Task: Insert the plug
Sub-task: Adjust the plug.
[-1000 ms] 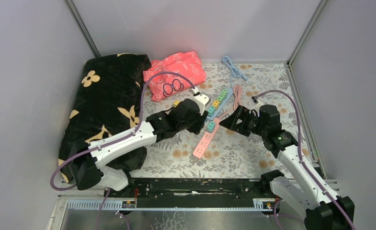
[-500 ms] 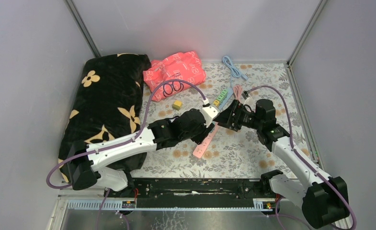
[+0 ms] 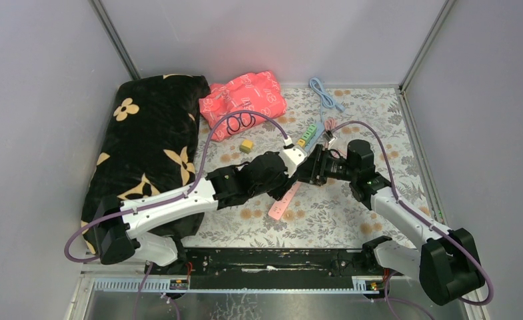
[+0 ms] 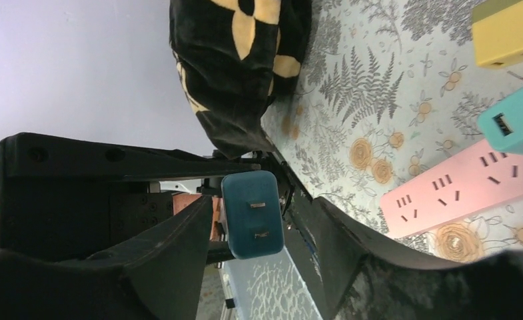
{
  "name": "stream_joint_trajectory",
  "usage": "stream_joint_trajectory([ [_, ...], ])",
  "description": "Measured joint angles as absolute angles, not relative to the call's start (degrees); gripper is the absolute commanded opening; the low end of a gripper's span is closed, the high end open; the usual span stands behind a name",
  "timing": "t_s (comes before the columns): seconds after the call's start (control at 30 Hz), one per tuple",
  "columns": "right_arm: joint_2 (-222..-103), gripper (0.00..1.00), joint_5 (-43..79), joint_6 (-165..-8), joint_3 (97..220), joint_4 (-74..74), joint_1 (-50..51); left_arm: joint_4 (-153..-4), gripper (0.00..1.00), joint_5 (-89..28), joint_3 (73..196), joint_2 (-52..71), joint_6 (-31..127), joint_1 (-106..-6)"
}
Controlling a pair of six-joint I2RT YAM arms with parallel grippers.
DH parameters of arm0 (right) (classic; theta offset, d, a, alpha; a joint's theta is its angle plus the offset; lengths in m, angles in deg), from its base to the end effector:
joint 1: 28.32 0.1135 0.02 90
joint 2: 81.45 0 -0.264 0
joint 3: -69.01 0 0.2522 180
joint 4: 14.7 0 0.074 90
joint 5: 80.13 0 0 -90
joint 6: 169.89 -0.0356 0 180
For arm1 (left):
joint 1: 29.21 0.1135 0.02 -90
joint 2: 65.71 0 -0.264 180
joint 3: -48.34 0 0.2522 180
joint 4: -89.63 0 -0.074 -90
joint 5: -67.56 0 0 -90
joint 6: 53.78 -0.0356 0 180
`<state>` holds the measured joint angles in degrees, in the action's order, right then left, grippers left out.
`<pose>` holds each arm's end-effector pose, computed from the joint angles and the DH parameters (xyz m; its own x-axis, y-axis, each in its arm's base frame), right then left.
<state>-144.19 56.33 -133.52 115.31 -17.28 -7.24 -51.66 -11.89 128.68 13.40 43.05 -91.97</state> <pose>0.2115 0.1092 0.2532 -0.8608 0.2626 -0.4359 -0.3564 0.3004 0.8847 0.1471 -0.2715 0.3118 -0.3726 0.4683 -0.8012 0.7687 0.6394 0.0162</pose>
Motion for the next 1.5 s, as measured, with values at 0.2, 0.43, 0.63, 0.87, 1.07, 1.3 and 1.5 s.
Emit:
stream_joint_trajectory([
  [0.2,-144.81,0.31,58.21,-135.7,113.71,-21.76,-6.3,-52.86,0.32,-11.96,128.07,13.34,43.07,-92.23],
  [0.43,-144.78,0.19,59.12,-136.9,112.64,-25.46,-6.15,-55.38,0.6,-12.31,125.56,10.85,43.29,-92.3],
  [0.63,-144.65,0.16,58.77,-138.33,111.31,-28.52,-6.13,-58.15,0.85,-11.7,122.7,8.38,44.84,-92.3],
  [0.87,-142.62,0.15,55.08,-139.72,108.29,-32.65,-6.13,-64.1,0.92,-12.46,113.93,0.46,49.14,-90.05],
  [1.07,-141.53,0.17,51.23,-141.78,104.49,-37.98,-6.13,-71.53,0.94,-20.2,104.42,-7.93,56.73,-81.24],
  [1.3,-140.5,0.16,48.33,-145.01,101.56,-45.17,-6.13,-84.53,0.92,-32.59,98.35,-10.71,69.14,-75.03],
  [1.5,-139.63,0.16,46.66,-147.59,99.44,-50.98,-6.13,-95.53,0.89,-37.53,93.89,-9.94,80.2,-74.16],
])
